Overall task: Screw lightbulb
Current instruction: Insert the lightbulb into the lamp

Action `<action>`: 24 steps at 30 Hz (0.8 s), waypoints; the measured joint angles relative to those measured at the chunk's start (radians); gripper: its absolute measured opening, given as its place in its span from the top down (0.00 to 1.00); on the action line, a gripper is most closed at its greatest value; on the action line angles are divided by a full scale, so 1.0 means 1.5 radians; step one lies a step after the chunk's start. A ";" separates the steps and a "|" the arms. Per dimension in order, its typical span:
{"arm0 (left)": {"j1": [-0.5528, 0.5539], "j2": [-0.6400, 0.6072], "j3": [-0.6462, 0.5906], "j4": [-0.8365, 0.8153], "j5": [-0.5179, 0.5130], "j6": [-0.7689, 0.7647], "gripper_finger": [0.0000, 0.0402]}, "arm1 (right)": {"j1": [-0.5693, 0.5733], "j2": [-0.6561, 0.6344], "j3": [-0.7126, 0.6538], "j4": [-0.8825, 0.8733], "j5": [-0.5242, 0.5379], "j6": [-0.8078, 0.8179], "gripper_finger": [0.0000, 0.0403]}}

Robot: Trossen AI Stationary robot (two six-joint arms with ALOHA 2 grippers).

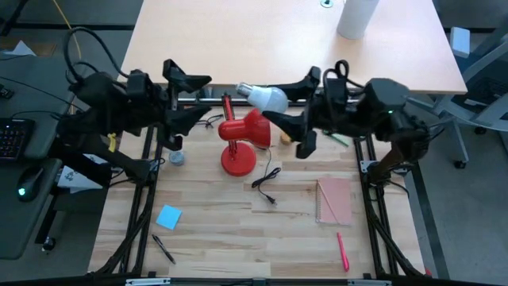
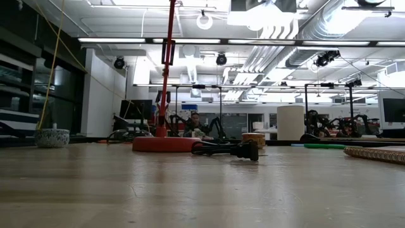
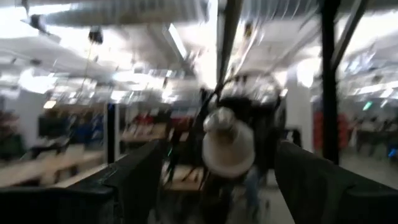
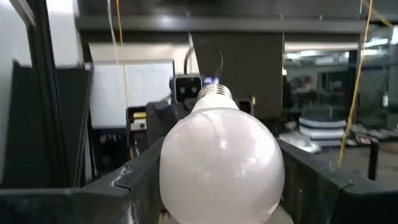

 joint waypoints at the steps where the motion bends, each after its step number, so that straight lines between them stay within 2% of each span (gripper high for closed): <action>1: 0.000 -0.004 0.000 -0.022 -0.007 0.004 0.29 | 0.002 -0.006 0.000 -0.025 0.008 0.003 0.37; 6: 0.000 -0.021 -0.001 -0.115 -0.015 0.008 0.29 | 0.023 -0.040 0.000 -0.151 0.064 0.011 0.37; 15: 0.000 -0.034 -0.006 -0.178 -0.010 -0.009 0.29 | 0.062 -0.078 0.000 -0.369 0.160 0.078 0.37; 21: 0.001 -0.067 -0.090 -0.163 -0.028 -0.046 0.29 | 0.094 -0.091 0.000 -0.511 0.223 0.169 0.37; 24: 0.001 -0.101 -0.164 -0.107 -0.043 -0.073 0.29 | 0.114 -0.098 0.000 -0.563 0.250 0.209 0.37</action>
